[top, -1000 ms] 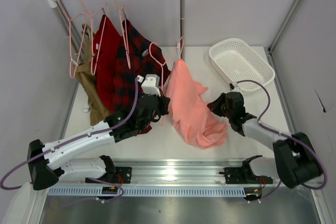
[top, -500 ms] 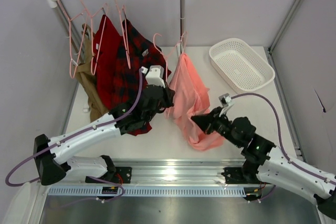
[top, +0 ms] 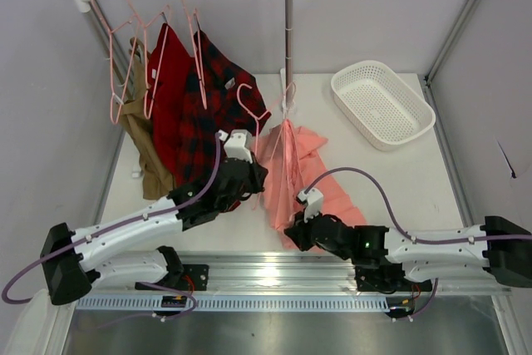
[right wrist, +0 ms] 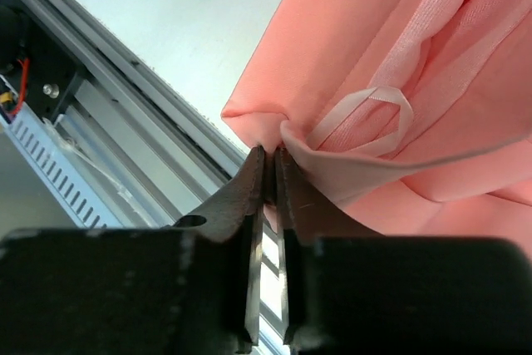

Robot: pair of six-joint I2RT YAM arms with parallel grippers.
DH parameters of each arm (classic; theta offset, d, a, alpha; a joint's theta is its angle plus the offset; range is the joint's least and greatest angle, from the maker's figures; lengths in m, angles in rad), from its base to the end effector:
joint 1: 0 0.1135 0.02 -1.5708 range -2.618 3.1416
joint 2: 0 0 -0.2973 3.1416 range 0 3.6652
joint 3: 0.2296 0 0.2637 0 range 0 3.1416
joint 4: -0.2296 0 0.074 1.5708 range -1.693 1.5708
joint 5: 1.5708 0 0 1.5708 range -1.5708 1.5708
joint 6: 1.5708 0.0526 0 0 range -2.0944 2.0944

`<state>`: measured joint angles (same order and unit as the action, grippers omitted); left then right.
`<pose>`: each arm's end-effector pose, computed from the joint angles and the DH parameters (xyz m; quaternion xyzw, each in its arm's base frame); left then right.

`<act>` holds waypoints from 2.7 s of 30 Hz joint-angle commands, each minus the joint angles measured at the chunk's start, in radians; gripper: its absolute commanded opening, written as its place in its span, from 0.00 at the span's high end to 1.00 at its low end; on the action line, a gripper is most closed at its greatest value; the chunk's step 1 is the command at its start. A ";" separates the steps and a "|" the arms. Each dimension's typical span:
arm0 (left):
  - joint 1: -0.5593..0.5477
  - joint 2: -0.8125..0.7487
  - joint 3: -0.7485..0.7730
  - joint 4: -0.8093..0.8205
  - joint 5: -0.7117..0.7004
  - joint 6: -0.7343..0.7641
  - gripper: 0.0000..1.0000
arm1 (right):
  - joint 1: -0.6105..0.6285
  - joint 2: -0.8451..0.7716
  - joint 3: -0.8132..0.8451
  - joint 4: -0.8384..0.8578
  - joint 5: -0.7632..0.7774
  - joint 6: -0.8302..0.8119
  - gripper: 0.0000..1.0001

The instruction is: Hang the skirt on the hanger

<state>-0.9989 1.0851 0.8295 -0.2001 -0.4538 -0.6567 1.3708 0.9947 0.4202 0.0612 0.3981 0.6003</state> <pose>0.1567 -0.2009 0.3162 0.0235 0.8350 -0.2505 0.4893 0.0623 0.2046 0.2135 -0.2256 0.8218 0.3179 0.4155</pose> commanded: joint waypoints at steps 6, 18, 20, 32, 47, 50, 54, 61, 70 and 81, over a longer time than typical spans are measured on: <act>0.014 -0.169 -0.192 0.284 -0.086 -0.063 1.00 | 0.014 0.064 0.138 -0.125 -0.073 -0.033 0.54; -0.020 -0.254 -0.406 0.515 -0.092 -0.044 1.00 | -0.156 -0.102 0.315 -0.469 -0.102 0.079 0.40; -0.021 -0.267 -0.417 0.521 -0.091 -0.035 1.00 | -0.214 -0.117 0.315 -0.469 -0.126 0.095 0.41; -0.021 -0.306 -0.429 0.516 -0.079 0.014 1.00 | -0.343 -0.015 0.313 -0.485 -0.133 0.119 0.43; -0.023 -0.312 -0.409 0.493 -0.082 0.029 1.00 | -0.322 0.042 0.284 -0.432 -0.140 -0.003 0.43; -0.021 -0.312 -0.408 0.493 -0.083 0.029 1.00 | -0.320 0.035 0.304 -0.472 -0.110 -0.020 0.43; -0.021 -0.306 -0.405 0.498 -0.083 0.029 1.00 | -0.328 0.021 0.298 -0.483 -0.097 -0.020 0.42; -0.021 -0.292 -0.397 0.502 -0.079 0.031 1.00 | -0.328 0.031 0.258 -0.439 -0.131 -0.005 0.46; -0.021 -0.278 -0.351 0.449 -0.098 0.009 1.00 | -0.300 0.093 0.270 -0.356 -0.196 -0.005 1.00; -0.021 -0.277 -0.282 0.355 -0.086 -0.087 1.00 | -0.139 0.315 0.402 -0.229 -0.186 -0.013 1.00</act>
<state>-1.0191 0.8288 0.4870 0.1196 -0.5167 -0.7010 1.2007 1.2495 0.7559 -0.2394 0.2157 0.6006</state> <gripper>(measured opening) 0.047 0.010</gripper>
